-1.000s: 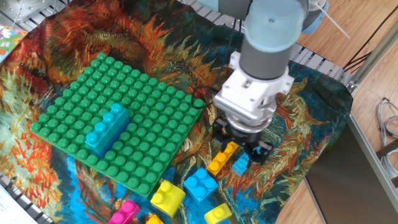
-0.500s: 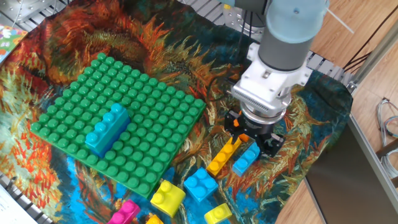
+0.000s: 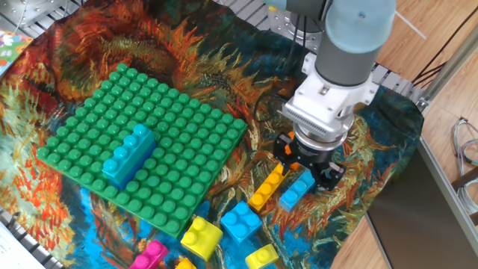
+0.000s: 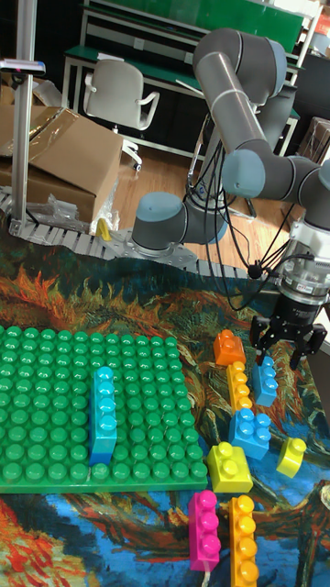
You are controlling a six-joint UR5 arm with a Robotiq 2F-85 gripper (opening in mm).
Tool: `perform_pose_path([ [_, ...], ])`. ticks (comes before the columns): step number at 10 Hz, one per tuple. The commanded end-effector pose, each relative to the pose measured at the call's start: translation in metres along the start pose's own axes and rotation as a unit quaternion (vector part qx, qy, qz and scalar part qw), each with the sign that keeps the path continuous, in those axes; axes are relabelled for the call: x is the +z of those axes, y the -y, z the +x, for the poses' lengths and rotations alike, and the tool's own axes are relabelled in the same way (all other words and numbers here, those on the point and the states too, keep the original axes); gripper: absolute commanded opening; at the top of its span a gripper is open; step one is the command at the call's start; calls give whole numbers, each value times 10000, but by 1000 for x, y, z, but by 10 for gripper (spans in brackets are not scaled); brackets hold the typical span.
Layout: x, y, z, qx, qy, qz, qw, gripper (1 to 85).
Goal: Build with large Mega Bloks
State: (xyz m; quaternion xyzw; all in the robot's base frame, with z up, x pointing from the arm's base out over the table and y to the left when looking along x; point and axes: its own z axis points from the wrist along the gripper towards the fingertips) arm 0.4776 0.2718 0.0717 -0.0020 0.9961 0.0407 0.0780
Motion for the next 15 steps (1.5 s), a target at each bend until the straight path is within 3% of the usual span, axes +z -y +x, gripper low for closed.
perform_pose_path([
  [1, 15, 1, -2, 92, 132, -75, 9998, 643],
  [5, 13, 8, 11, 76, -68, 31, 9999, 640],
  [9, 33, -10, 8, 314, 36, 68, 9995, 613],
  [14, 36, -2, 11, 78, 109, 144, 9998, 563],
  [15, 36, 0, 10, 54, 139, 144, 9998, 500],
])
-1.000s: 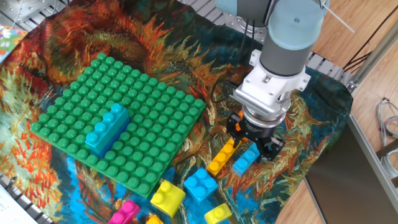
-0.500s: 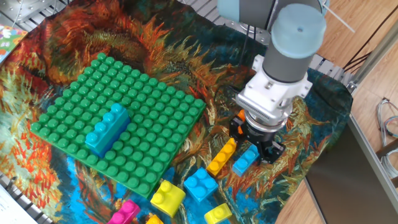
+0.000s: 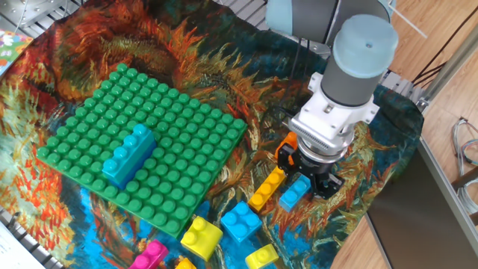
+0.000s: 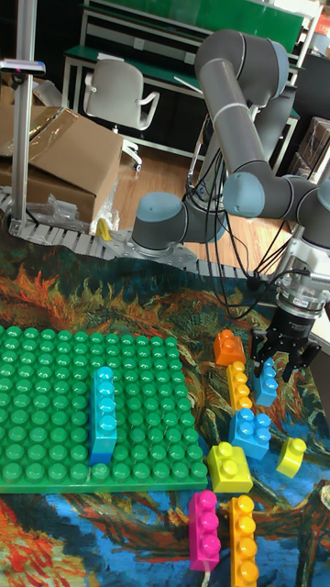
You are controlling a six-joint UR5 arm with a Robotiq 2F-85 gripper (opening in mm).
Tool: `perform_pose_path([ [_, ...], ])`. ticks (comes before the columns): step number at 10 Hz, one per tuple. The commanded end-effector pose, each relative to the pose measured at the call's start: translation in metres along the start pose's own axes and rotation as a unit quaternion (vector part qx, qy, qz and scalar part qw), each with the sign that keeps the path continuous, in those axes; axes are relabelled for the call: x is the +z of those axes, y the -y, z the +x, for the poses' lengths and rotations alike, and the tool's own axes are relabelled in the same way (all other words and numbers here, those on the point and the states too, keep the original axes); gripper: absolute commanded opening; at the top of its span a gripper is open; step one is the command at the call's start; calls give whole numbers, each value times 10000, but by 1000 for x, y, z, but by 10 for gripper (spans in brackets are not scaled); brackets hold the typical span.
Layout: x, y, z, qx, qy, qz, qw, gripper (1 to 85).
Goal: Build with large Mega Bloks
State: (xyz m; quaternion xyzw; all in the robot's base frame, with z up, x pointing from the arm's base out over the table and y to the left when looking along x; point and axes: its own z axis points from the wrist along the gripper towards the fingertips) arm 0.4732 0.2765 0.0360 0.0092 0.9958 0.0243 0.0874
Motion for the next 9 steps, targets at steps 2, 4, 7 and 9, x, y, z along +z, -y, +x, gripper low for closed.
perform_pose_path([
  [2, 0, 5, 0, -9, 57, 9, 10000, 160],
  [4, -4, -1, -1, 12, 71, -105, 9999, 13],
  [7, -27, -18, 2, 39, -31, -262, 9996, 13],
  [9, -45, -18, 10, -122, -97, -316, 9994, 13],
])
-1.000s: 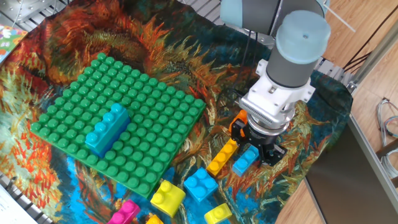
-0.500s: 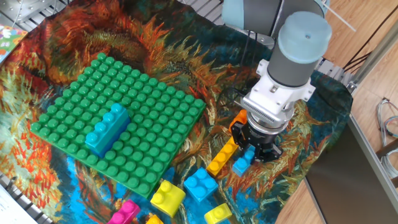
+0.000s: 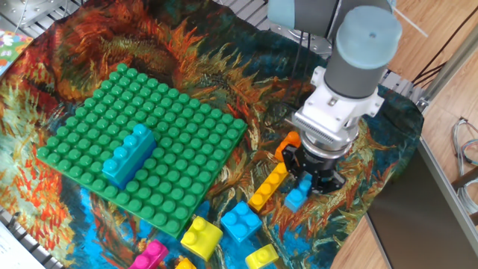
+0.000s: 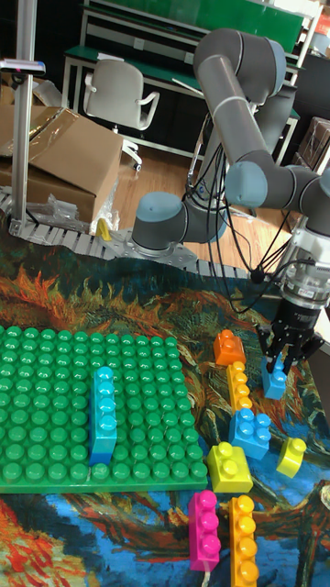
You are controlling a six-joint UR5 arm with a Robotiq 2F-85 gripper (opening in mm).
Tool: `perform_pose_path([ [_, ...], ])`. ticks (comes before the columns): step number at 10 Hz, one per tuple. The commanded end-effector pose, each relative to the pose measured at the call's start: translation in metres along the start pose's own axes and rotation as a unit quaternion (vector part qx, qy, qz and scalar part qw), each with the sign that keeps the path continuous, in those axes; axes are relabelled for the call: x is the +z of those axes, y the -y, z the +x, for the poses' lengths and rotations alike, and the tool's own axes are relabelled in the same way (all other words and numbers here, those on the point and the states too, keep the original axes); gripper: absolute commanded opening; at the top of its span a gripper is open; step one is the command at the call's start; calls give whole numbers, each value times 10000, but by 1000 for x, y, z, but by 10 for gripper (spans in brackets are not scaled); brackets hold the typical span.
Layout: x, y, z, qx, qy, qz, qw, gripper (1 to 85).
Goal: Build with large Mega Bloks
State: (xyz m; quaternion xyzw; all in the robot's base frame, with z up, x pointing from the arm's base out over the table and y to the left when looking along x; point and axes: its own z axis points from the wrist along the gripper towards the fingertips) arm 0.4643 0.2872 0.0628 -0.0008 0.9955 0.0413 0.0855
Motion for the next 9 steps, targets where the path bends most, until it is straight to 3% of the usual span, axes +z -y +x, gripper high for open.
perform_pose_path([
  [1, -17, -6, 3, -93, -35, -115, 9999, 13],
  [2, -18, -18, 2, 208, -7, -349, 9992, 13],
  [3, -17, -8, -3, 159, 87, -153, 9997, 13],
  [5, -17, 0, -1, 111, 57, -9, 9999, 13],
  [6, -23, 6, 2, -58, -60, -2, 10000, 13],
  [7, -36, 24, 2, -326, -200, -9, 9993, 13],
  [8, -49, 44, 1, -607, -297, -82, 9977, 13],
  [9, -58, 49, 3, -706, -395, -208, 9965, 13],
])
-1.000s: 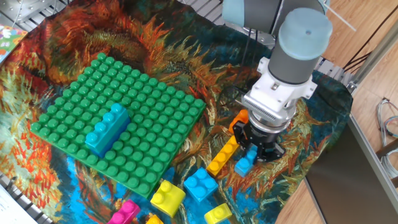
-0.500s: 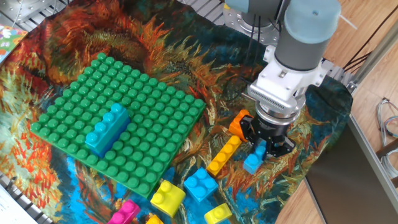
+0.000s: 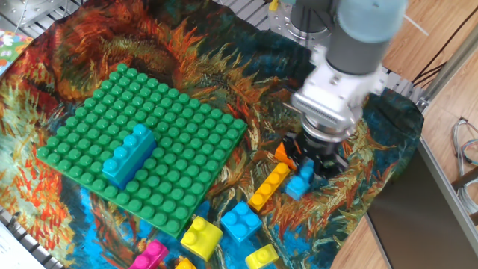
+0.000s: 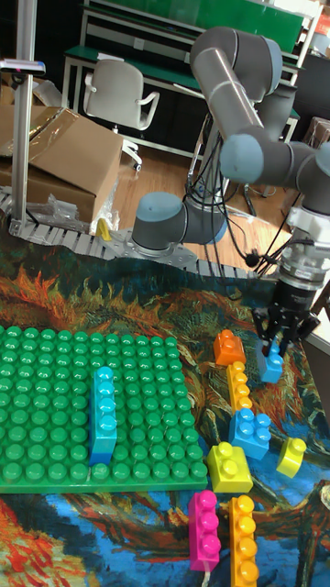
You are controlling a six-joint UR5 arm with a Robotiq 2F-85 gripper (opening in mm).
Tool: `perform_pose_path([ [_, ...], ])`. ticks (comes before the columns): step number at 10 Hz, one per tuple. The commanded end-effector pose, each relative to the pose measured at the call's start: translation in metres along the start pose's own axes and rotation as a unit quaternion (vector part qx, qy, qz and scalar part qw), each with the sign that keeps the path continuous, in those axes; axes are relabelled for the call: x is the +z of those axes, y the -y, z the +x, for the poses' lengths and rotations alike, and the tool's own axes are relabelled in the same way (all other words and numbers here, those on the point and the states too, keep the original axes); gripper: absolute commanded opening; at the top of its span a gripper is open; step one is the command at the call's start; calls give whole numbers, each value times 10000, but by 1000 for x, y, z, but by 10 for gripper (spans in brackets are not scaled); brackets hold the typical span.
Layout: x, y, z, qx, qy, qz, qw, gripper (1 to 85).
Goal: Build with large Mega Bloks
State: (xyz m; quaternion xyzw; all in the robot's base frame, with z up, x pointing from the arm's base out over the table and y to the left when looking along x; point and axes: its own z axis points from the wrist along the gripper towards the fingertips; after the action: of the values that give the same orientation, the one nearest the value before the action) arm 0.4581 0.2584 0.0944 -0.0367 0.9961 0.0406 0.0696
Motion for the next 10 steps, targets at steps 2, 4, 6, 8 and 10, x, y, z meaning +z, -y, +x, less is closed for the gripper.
perform_pose_path([
  [2, -23, 27, -2, -103, -73, 1, 9999, 13],
  [4, -24, 41, -17, 176, 214, 270, 9993, 13],
  [6, -28, 62, -25, -377, 133, 199, 9990, 13],
  [8, -28, 97, -37, -870, 21, -95, 9962, 13],
  [10, -27, 92, -31, -343, -22, 74, 9994, 13],
])
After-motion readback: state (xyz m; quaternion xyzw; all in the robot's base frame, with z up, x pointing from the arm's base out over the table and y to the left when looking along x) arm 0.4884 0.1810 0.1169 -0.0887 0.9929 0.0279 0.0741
